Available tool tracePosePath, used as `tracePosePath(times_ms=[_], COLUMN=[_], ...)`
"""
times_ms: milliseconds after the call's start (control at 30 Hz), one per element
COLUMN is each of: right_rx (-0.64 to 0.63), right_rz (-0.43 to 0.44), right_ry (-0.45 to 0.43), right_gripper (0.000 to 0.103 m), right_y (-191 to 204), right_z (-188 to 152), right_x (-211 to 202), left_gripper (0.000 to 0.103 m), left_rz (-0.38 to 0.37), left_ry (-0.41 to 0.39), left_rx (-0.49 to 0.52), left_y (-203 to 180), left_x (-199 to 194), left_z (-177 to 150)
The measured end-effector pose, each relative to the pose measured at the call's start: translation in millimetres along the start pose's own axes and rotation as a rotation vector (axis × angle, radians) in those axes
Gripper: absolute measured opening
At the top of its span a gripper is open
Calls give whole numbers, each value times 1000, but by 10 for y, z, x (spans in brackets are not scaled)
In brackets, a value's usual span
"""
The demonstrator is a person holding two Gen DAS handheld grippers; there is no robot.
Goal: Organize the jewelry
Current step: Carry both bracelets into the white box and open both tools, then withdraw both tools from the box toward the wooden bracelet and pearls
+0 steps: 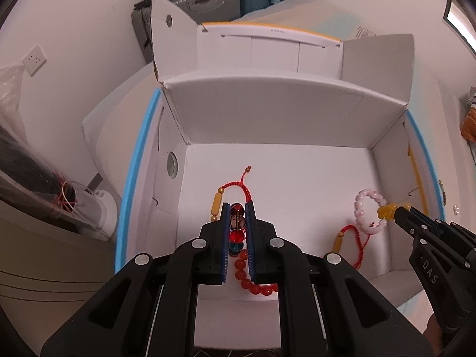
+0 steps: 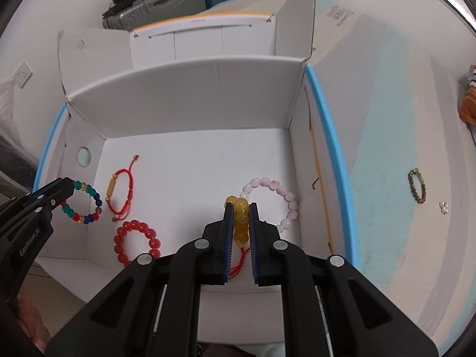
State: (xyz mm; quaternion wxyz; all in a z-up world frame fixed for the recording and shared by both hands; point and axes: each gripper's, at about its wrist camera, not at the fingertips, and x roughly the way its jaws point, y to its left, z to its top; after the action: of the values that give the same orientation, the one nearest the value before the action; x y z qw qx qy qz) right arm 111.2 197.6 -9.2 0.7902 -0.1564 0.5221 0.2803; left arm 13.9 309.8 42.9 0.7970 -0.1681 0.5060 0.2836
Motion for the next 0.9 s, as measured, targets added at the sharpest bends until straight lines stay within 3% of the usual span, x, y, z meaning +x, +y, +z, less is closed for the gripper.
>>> tracePosePath(times_ms=[533, 567, 633, 667, 767, 900], right_rx=[-36, -34, -28, -24, -17, -5], right_rz=[-20, -17, -17, -13, -3, 5], right_ry=[20, 16, 0, -8, -17, -39], right_gripper=[12, 14, 32, 34, 36, 45], right_y=[136, 125, 100, 85, 39, -12], right_z=[20, 22, 29, 30, 29, 29], right_x=[166, 157, 114, 87, 16, -75], left_gripper=[12, 16, 29, 40, 45, 59], left_rz=[8, 7, 8, 9, 16, 29], left_ry=[39, 39, 31, 23, 10, -13], left_rx=[-20, -22, -30, -33, -30, -25], left_y=[95, 94, 98, 99, 79, 53], left_x=[238, 232, 208, 187, 140, 67], left_z=[11, 9, 6, 5, 3, 7])
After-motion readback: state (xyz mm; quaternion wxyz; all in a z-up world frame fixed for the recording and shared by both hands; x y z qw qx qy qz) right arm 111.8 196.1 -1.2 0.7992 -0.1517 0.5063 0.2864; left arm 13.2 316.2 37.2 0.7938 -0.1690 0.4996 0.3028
